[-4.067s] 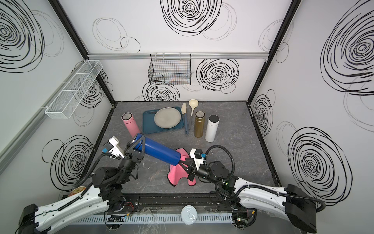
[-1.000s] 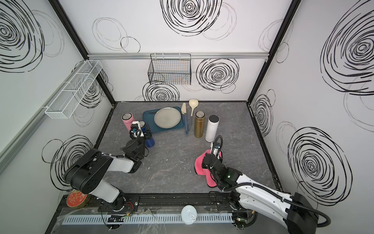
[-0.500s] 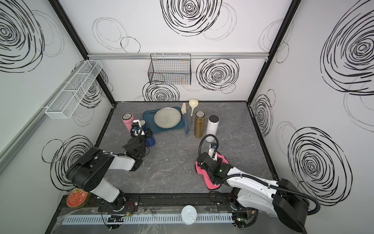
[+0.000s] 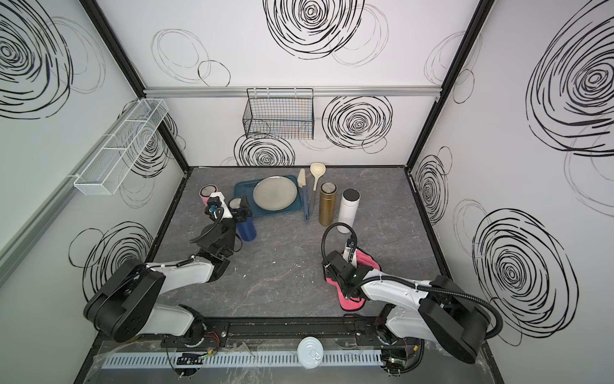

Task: Wipe the surface of the thermos
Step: Place the thermos at the center of the board, then pick up the thermos from the center of the board.

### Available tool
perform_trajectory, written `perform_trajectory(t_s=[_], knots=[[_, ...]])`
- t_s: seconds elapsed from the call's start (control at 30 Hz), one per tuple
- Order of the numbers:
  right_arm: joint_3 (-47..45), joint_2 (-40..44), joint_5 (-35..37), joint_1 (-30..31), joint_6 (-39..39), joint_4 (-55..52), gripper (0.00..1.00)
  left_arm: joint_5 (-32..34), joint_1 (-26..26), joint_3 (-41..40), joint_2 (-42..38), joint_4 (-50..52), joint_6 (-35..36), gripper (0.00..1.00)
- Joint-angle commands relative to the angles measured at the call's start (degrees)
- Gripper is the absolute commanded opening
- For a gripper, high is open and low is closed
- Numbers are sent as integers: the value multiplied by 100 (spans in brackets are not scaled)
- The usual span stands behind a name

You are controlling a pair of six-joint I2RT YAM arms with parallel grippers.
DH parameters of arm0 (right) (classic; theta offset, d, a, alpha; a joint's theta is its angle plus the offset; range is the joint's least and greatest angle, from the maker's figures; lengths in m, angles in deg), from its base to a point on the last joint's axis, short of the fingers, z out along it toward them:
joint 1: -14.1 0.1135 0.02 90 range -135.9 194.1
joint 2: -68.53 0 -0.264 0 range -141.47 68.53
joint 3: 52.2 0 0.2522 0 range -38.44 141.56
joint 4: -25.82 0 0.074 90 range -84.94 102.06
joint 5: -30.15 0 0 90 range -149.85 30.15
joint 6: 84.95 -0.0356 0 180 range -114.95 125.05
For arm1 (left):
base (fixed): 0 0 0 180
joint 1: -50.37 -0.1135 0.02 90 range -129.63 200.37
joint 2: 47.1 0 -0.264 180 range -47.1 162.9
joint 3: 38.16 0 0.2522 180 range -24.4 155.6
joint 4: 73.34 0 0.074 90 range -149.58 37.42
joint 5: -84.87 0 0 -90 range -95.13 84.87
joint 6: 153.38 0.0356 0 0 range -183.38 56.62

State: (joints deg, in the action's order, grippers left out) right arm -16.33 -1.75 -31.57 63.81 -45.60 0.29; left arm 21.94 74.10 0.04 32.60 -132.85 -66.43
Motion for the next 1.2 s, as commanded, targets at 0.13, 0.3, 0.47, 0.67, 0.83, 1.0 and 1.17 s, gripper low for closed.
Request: perform_trajectory(t_s=[0.13,0.3,0.47,0.67,0.83,1.0,1.17], knots=[[-118,-364,-418,-43,2,311,90,-116,-17,122,-969,842,-204,99],[-163,-779,-562,-58,96,515,82,-464,214,242,-2010,1761,-356,99],[-154,-888,-559,-76,69,503,26,-712,891,445,-2951,2597,-254,99],[-198,601,-428,-178,106,-16,0,-659,2181,843,-2813,3056,157,99],[-175,2608,-62,-430,179,-709,0,-607,2913,1001,-1891,2418,196,99],[-415,4304,942,-799,289,-992,0,-660,3262,1284,-628,1635,86,99],[-635,4687,415,-1858,641,-296,0,-600,3306,1727,590,890,50,99]])
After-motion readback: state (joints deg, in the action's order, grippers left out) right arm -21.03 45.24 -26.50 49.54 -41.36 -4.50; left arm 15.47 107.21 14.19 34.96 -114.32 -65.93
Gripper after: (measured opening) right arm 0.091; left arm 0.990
